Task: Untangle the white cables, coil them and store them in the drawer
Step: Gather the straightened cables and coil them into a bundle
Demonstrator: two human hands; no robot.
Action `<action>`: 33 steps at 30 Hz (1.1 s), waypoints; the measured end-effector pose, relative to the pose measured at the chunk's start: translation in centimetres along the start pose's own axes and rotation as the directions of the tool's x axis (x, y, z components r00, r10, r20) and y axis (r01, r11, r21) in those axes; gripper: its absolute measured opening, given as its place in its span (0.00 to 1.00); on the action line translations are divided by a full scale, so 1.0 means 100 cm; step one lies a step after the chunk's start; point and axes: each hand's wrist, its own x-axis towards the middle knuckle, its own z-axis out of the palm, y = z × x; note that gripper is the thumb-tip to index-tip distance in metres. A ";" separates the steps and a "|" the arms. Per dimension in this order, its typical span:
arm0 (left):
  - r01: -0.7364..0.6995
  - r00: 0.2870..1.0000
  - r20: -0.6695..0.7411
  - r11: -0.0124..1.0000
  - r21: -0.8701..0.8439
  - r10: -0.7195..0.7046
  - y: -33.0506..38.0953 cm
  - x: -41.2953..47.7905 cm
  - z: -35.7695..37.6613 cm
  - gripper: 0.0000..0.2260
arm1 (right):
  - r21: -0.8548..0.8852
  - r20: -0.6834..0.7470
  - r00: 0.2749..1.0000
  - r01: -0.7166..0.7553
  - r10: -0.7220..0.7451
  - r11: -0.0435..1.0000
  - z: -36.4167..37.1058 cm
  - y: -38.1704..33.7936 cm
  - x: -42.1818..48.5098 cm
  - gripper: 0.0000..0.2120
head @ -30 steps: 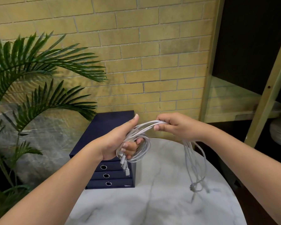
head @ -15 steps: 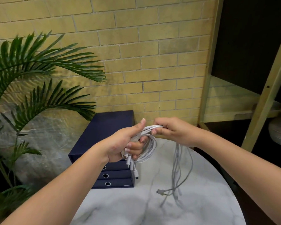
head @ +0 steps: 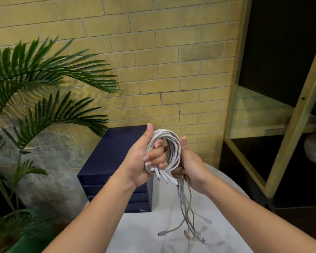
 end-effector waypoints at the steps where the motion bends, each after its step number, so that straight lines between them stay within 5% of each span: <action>1: -0.037 0.999 -0.015 0.999 -0.035 0.036 -0.001 0.001 0.001 0.24 | 0.003 0.005 1.000 -0.007 0.007 1.000 0.001 0.001 -0.001 0.36; 12: -0.319 0.927 -0.279 0.918 -0.237 0.250 -0.003 0.014 0.012 0.19 | 0.490 0.103 0.991 0.027 -0.089 0.871 0.020 0.020 0.001 0.42; 18: -0.407 0.827 -0.499 0.888 -0.214 0.259 -0.012 0.019 0.020 0.20 | 0.256 -0.062 0.992 0.119 -0.107 0.959 0.036 0.022 -0.001 0.38; 24: -0.363 0.743 -0.533 0.912 0.188 0.406 -0.027 0.021 0.018 0.21 | 0.146 -0.119 0.987 0.129 -0.112 0.981 0.036 0.010 -0.007 0.04; 29: -0.269 0.704 -0.503 0.843 0.465 0.502 -0.033 0.019 0.004 0.18 | 0.075 -0.239 0.958 0.180 -0.158 0.981 0.036 0.012 -0.003 0.04; 33: -0.240 0.733 -0.500 0.863 0.444 0.462 -0.040 0.019 0.006 0.17 | 0.099 -0.284 0.942 0.213 -0.178 0.972 0.035 0.011 0.000 0.09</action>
